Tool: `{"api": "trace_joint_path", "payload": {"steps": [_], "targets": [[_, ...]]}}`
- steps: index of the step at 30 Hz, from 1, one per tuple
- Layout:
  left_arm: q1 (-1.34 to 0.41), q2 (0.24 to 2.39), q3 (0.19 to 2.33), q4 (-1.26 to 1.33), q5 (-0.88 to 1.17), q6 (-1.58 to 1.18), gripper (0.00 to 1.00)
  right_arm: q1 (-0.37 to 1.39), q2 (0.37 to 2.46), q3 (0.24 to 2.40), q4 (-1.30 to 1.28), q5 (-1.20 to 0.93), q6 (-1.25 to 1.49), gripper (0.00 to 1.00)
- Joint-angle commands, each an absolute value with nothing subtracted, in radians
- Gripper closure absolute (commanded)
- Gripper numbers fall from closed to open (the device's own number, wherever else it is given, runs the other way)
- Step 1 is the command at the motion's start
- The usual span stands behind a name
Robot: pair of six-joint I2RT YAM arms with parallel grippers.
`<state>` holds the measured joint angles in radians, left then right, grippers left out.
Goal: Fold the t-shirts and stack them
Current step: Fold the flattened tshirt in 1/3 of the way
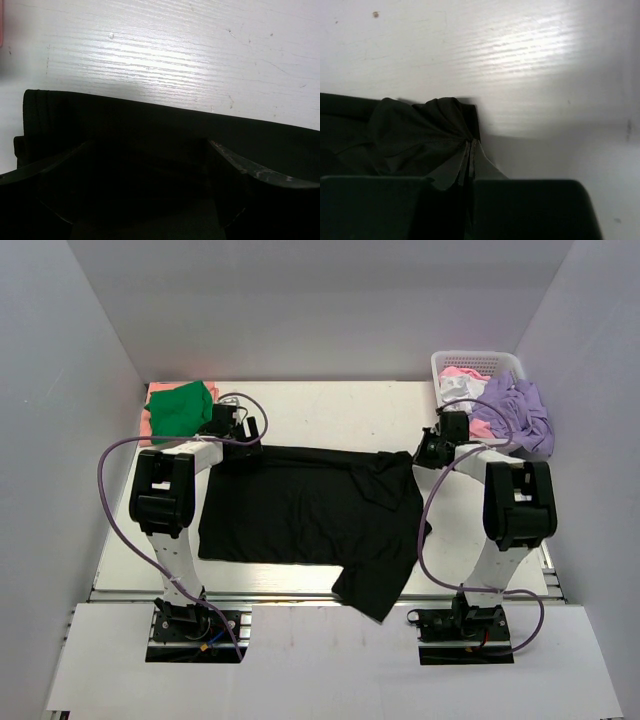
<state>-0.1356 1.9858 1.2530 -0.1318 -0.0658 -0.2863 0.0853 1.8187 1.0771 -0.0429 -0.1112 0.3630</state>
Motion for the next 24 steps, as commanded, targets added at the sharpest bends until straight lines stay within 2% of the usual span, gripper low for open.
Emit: {"api": "trace_joint_path", "payload": {"steps": [1,4,10,14,15,17,18,19,20,21,24], "targets": [[-0.115,2.005,1.252,-0.209,-0.034,-0.293,0.0,0.081,1.9,1.16,0.014,-0.205,0.33,1.0],[-0.115,2.037,1.291,-0.209,-0.023,-0.293,0.0,0.083,1.956,1.204,0.017,-0.265,0.33,1.0],[-0.115,2.121,1.411,-0.221,-0.032,-0.302,0.0,0.08,1.97,1.248,0.0,-0.23,0.296,1.0],[-0.115,2.166,1.505,-0.262,-0.032,-0.311,0.0,0.078,1.997,1.33,-0.078,-0.219,0.269,0.92],[-0.115,2.166,1.515,-0.262,-0.032,-0.311,0.0,0.078,1.996,1.359,-0.089,-0.219,0.268,0.83],[-0.115,2.151,1.516,-0.275,-0.023,-0.311,0.0,0.081,1.979,1.365,-0.089,-0.239,0.253,0.74],[-0.115,2.137,1.516,-0.285,-0.023,-0.311,0.0,0.081,1.971,1.368,-0.094,-0.254,0.25,0.6],[-0.115,2.102,1.516,-0.301,-0.037,-0.311,0.0,0.08,1.962,1.368,-0.1,-0.256,0.247,0.51],[-0.115,2.082,1.516,-0.311,-0.061,-0.311,0.0,0.084,1.932,1.359,-0.103,-0.259,0.232,0.35],[-0.115,2.062,1.525,-0.325,-0.072,-0.302,0.0,0.084,1.919,1.355,-0.106,-0.256,0.229,0.1],[-0.115,1.984,1.535,-0.389,-0.097,-0.302,0.0,0.087,1.838,1.304,-0.113,-0.253,0.224,0.1]]}}
